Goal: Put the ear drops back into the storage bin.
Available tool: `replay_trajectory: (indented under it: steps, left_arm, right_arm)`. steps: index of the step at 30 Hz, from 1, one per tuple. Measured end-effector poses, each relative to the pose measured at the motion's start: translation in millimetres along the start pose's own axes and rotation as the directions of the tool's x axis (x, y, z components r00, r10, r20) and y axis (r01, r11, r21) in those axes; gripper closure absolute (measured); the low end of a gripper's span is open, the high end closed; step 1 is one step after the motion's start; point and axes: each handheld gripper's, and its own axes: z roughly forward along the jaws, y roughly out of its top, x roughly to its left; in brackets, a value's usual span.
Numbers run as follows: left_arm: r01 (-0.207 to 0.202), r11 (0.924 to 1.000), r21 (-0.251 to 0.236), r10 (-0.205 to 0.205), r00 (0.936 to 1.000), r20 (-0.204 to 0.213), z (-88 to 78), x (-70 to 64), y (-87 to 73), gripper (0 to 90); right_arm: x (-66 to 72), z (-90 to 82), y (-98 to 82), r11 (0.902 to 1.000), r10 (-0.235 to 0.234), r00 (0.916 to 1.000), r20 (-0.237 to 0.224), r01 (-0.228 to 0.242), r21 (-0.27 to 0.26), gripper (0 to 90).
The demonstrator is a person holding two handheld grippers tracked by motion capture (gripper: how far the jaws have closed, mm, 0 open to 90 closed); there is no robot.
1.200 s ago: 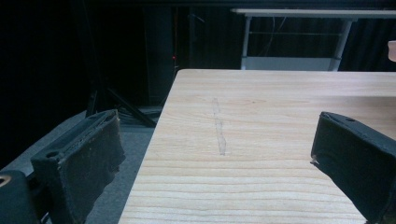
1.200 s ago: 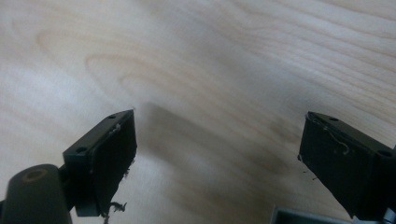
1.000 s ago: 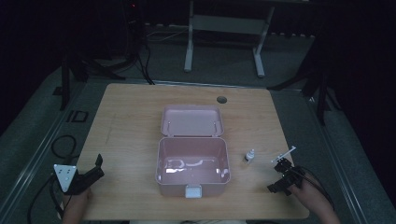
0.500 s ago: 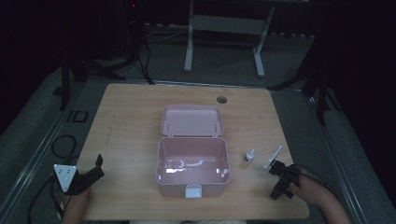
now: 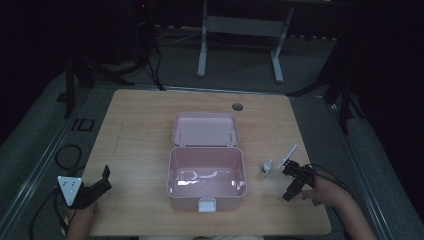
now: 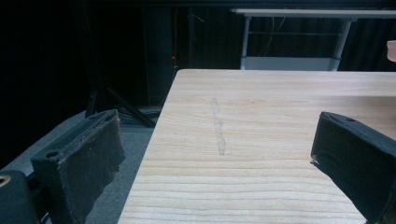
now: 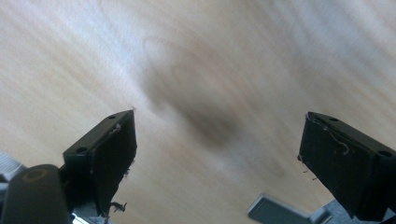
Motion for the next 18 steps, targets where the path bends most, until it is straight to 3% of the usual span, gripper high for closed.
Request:
replay_trajectory:
  steps: [18]
  left_arm:
    - [-0.003, 1.0000, -0.001, 0.003, 1.0000, 0.004, 0.0, -0.1, 0.0, 2.4]
  right_arm:
    - [-10.2, -6.7, 49.8, 0.9996, 0.013, 0.9999, 0.006, -0.013, -0.026, 10.8]
